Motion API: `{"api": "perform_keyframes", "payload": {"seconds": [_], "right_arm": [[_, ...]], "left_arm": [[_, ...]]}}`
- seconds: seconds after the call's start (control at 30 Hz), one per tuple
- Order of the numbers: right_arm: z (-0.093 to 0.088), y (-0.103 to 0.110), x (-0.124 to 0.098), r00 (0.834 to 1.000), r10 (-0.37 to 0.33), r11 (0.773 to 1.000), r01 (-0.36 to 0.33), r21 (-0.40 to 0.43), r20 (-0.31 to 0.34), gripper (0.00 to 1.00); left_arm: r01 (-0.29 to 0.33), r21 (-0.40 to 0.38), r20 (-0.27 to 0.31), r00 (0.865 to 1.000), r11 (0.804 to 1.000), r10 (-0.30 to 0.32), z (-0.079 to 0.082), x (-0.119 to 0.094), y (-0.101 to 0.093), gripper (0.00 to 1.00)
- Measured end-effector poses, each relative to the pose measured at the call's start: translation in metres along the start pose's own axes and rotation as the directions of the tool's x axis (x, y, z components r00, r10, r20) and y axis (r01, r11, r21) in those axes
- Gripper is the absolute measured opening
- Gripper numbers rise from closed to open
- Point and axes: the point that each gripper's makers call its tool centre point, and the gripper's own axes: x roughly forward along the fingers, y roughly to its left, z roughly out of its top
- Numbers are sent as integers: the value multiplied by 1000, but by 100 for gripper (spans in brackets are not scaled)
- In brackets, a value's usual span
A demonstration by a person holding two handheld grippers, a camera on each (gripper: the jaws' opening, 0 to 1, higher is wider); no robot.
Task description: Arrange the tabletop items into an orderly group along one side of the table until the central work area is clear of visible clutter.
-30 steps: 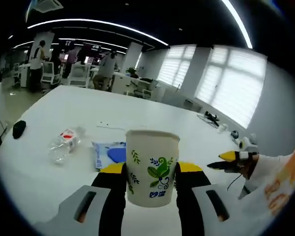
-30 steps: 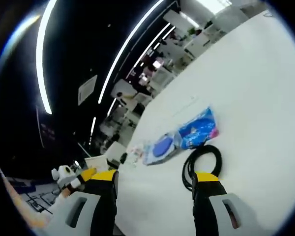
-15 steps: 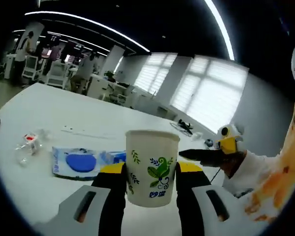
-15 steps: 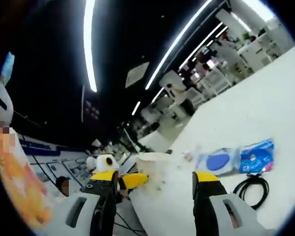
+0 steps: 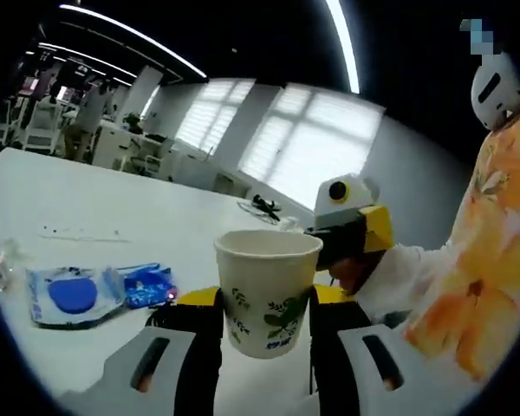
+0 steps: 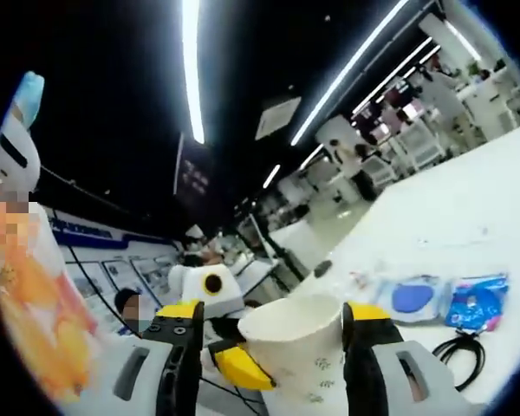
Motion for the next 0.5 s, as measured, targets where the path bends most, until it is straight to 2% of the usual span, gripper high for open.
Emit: {"api": "perform_keyframes", "payload": {"seconds": [0.1, 0.3, 0.43, 0.5], "right_arm": [[0, -10, -9, 1000, -19, 1000, 19, -4, 13, 47], [-1, -8, -13, 1000, -9, 1000, 8, 12, 29, 47], [-2, -2, -15, 1000, 5, 997, -4, -76, 22, 44], [0, -2, -15, 1000, -1, 996, 3, -89, 23, 43]], "left_arm": [[16, -12, -7, 1000, 1000, -17, -3, 1, -2, 38], [37, -2, -21, 999, 999, -37, -6, 6, -7, 37], [44, 0, -33, 998, 999, -44, -9, 7, -8, 38], [46, 9, -36, 998, 999, -45, -8, 7, -9, 38]]}}
